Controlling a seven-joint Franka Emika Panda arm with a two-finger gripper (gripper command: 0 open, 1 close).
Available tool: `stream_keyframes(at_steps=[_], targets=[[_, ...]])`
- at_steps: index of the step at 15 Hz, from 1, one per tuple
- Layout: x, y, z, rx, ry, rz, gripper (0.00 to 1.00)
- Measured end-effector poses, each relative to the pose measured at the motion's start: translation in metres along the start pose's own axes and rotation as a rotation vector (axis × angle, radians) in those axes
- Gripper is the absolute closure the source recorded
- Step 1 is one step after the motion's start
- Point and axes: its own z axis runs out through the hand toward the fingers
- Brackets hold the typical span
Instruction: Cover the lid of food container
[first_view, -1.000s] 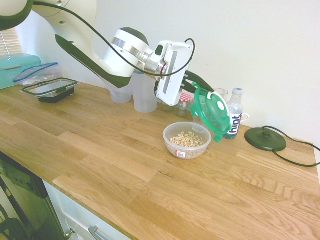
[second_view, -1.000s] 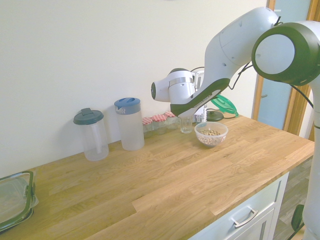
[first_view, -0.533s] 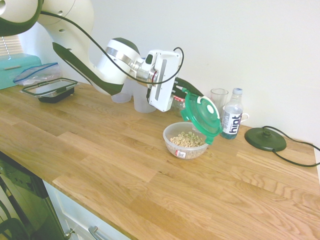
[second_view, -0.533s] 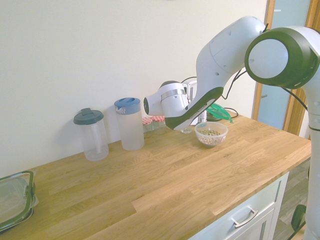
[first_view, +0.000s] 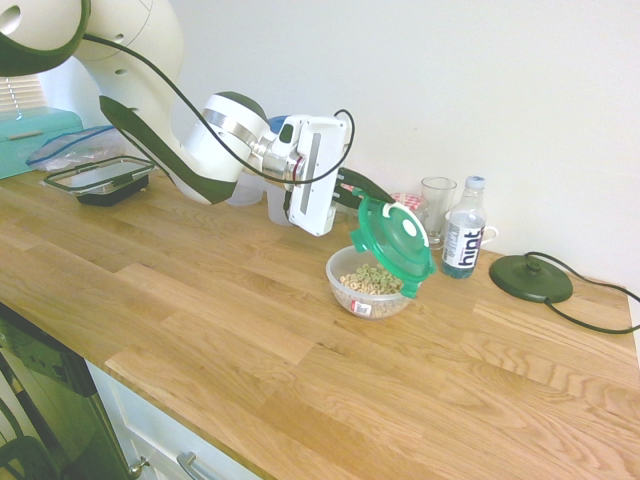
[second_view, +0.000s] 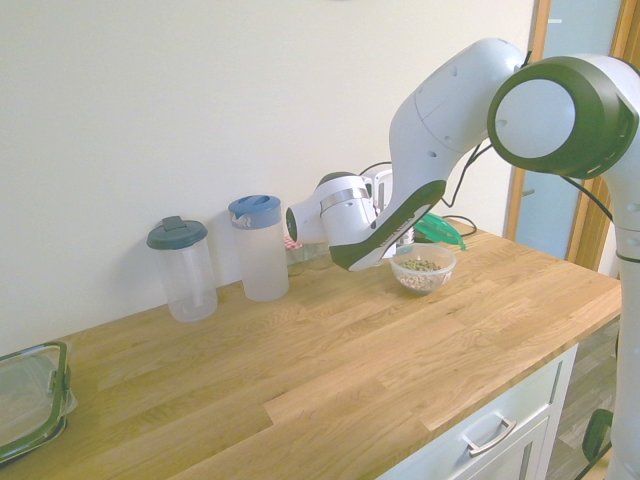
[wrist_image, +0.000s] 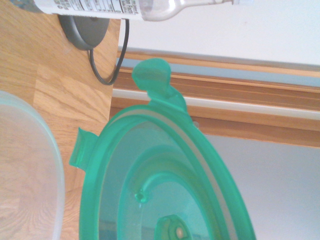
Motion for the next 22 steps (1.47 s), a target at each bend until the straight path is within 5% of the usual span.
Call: stream_keyframes(at_steps=[5, 6, 18, 22], targets=[[-0.004, -0.001, -0.005, 0.003, 0.005, -0.009, 1.00], [-0.006, -0.002, -0.006, 0.004, 0.003, -0.013, 0.00], [-0.025, -0.010, -0.019, 0.032, 0.015, -0.048, 0.00], [-0.033, -0.010, -0.037, 0.119, -0.039, -0.055, 0.00]])
